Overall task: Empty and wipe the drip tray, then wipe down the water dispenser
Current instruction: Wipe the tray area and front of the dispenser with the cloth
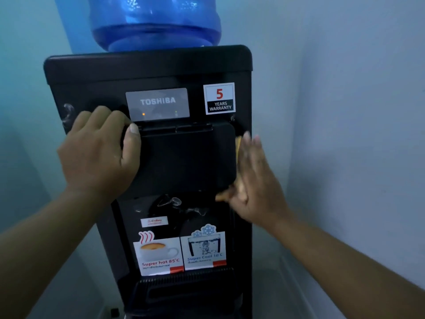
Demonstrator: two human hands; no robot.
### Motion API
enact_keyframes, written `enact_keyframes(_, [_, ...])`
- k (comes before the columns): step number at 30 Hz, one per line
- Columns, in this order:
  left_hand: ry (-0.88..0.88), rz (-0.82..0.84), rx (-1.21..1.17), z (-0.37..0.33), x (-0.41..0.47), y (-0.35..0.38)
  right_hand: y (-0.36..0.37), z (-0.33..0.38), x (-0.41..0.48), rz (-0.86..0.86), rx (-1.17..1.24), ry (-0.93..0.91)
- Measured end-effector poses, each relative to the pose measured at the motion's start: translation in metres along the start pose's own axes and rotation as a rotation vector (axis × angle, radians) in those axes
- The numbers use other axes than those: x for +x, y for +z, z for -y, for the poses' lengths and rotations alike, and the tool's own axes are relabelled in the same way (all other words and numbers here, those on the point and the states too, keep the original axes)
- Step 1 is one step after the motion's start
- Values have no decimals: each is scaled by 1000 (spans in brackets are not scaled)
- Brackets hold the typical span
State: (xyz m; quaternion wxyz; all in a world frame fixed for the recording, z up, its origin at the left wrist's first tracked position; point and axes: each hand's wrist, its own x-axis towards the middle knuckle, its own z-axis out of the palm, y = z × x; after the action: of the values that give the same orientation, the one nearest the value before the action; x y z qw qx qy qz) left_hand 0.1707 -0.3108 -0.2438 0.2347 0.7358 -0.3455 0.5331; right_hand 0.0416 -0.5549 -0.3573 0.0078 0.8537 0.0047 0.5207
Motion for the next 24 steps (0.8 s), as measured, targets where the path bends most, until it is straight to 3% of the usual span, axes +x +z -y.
enact_keyframes(3, [-14,-2,-2,2,4,4,5,4,-21,69,-22,-62])
enact_keyframes(7, [-3,-13,-38,3,1,8,-17,-18,52,-29,29,-70])
enact_keyframes(12, [-35,-2,-51,-1,2,1,-37,-11,39,63,-17,-139])
enact_keyframes(15, [-34,3,-52,-2,0,1,-55,-16,73,-145,-12,-135])
enact_keyframes(17, [-37,-3,-46,1,-1,0,-64,-17,101,-187,-3,-166])
enact_keyframes(20, [-28,-13,-46,1,0,2,-62,-22,102,1,-201,-356])
enact_keyframes(24, [-33,-5,-37,-1,4,6,-59,-26,40,162,-291,-409])
